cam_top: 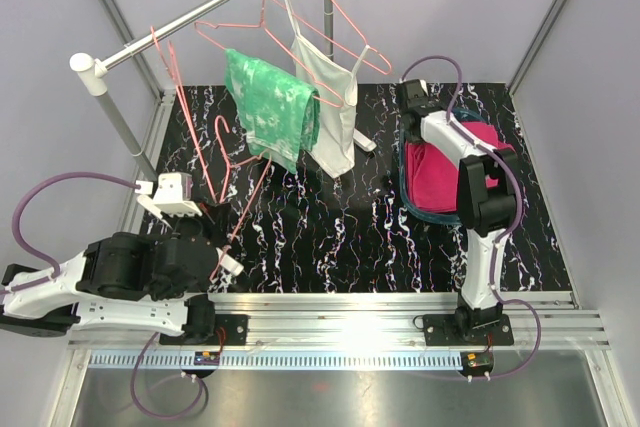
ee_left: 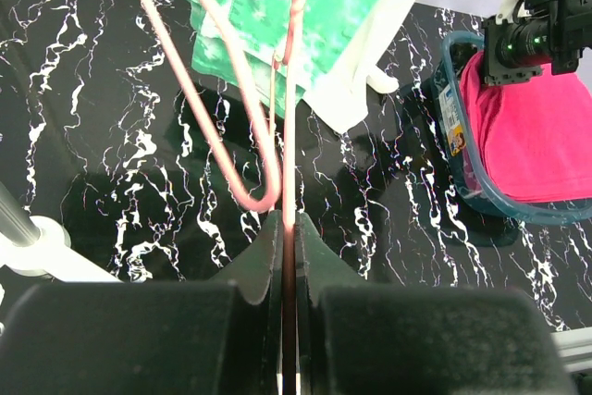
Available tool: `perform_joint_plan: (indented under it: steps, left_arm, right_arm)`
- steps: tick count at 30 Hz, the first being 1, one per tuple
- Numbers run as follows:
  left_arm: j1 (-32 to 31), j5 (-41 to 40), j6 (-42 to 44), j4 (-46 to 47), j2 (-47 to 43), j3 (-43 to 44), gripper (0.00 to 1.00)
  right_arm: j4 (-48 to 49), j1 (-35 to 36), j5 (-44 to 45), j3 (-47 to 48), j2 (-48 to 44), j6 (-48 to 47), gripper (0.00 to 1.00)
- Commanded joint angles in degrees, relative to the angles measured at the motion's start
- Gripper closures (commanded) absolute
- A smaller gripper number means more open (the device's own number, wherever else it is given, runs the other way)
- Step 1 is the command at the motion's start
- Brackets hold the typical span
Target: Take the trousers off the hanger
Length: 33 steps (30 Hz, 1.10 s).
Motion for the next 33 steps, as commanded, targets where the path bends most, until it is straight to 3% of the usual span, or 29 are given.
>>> perform_joint_plan:
  steps: [1, 7, 9, 11, 12, 18, 20, 25, 29, 33]
  left_arm:
    - [-0.2, -1.1, -0.1, 1.9, -0.2, 1.9, 1.00]
    - [-0.2, -0.7, -0.4, 2.1, 0.0, 1.7, 1.00]
    - [-0.2, -0.6, -0.2, 2.2, 0.3, 1.7, 1.00]
    - [-0.2, -0.5, -0.3, 2.2, 0.3, 1.7, 1.00]
    - [-0.2, -0.5, -0.4, 2.4, 0.4, 1.7, 1.00]
    - [-0.2, 0.1, -0.1, 3.3, 1.3, 1.7, 1.00]
    - [-0.2, 0.5, -0.6, 3.1, 1.4, 1.8, 1.00]
    - [-0.2, 1.2, -1.1, 2.7, 0.7, 1.9, 1.00]
    - [-0.2, 1.7, 0.2, 2.5, 0.6, 2.8, 1.00]
    - [-0.2, 1.3, 1.3, 1.8, 1.1, 4.6, 1.00]
  right_arm:
    - [0.6, -3.3, -15.0, -2.6, 1.3, 9.7, 1.00]
    - [4.3, -8.4, -36.0, -8.4, 1.3, 13.4, 1.00]
    - [2.5, -8.6, -36.3, -7.0, 0.8, 12.5, 0.85]
    - [2.5, -8.6, -34.8, -6.8, -3.0, 12.2, 0.77]
    - [2.3, -8.6, -33.4, -6.4, -4.5, 12.3, 0.65]
    - [-4.6, -9.1, -26.5, 1.4, -13.3, 11.6, 0.36]
    - [-5.3, -9.5, -22.8, 0.9, -17.1, 12.0, 0.23]
    - [-0.5, -13.6, -16.6, -11.8, -27.7, 17.3, 0.17]
    - [4.5, -19.3, -21.6, -20.9, -29.5, 20.9, 0.17]
    - [8.5, -22.3, -27.2, -27.8, -25.3, 23.2, 0.17]
